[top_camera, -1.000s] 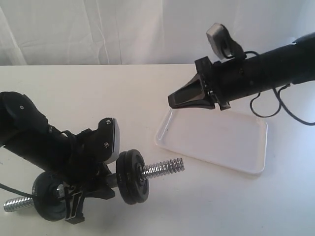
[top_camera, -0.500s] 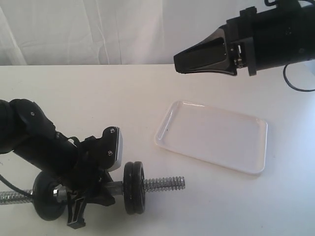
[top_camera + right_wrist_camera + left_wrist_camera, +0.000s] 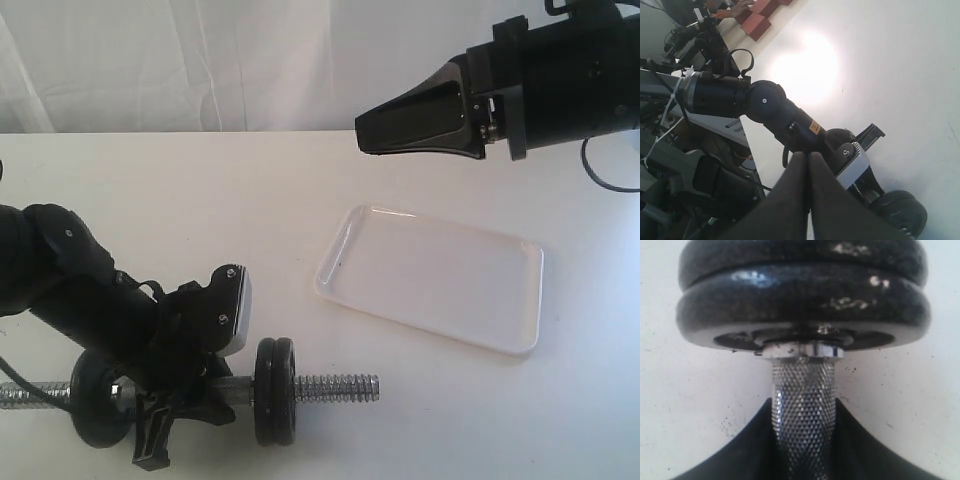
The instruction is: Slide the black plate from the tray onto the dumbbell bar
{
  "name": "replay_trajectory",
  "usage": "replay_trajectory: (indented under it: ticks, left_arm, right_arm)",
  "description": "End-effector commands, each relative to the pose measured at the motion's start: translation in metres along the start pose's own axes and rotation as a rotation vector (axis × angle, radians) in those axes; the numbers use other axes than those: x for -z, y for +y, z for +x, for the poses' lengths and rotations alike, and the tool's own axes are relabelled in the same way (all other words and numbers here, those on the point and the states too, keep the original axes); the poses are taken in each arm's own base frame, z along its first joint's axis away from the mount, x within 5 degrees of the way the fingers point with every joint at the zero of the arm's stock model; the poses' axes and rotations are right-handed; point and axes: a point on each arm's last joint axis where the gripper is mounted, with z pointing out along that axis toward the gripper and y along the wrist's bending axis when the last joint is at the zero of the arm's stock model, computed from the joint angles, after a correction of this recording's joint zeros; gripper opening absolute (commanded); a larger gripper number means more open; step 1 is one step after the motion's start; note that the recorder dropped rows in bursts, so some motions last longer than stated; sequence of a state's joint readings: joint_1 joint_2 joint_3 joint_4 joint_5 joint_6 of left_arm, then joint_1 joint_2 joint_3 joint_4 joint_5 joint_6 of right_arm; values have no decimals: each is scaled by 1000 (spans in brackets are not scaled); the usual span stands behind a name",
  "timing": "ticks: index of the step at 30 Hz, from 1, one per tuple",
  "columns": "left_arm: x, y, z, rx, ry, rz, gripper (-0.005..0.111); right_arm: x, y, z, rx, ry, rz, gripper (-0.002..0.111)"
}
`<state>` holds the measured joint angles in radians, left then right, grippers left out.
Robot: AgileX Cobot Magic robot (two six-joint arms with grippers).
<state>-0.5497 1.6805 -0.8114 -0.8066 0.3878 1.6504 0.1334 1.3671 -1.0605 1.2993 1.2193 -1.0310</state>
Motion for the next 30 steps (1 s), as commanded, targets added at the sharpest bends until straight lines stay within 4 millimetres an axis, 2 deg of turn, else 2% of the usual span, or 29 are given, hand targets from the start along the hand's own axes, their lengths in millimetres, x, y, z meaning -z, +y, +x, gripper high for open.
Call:
replay_trajectory:
  ticks: [1,4,10,14,19,26,30]
  left_arm:
    - [7,3,-14,64,-91,5,0]
    - [5,3,-13,69,-86,10,4]
    - [0,2,-11,77,-79,31,35]
    - [-2,2,-10,78,-76,40,47]
    - [-2,2,-9,79,-71,41,50]
    - [-1,-1,6,78,96,66,50]
    - [-1,-1,6,82,100,66,50]
  right_arm:
    - [1,2,0,11,-6,-4,1]
    - [1,2,0,11,-6,-4,1]
    - [1,2,0,11,-6,-4,1]
    - [1,2,0,11,-6,-4,1]
    - [1,2,0,11,-6,-4,1]
    - [1,2,0,11,-6,-4,1]
    - [1,2,0,11,-6,-4,1]
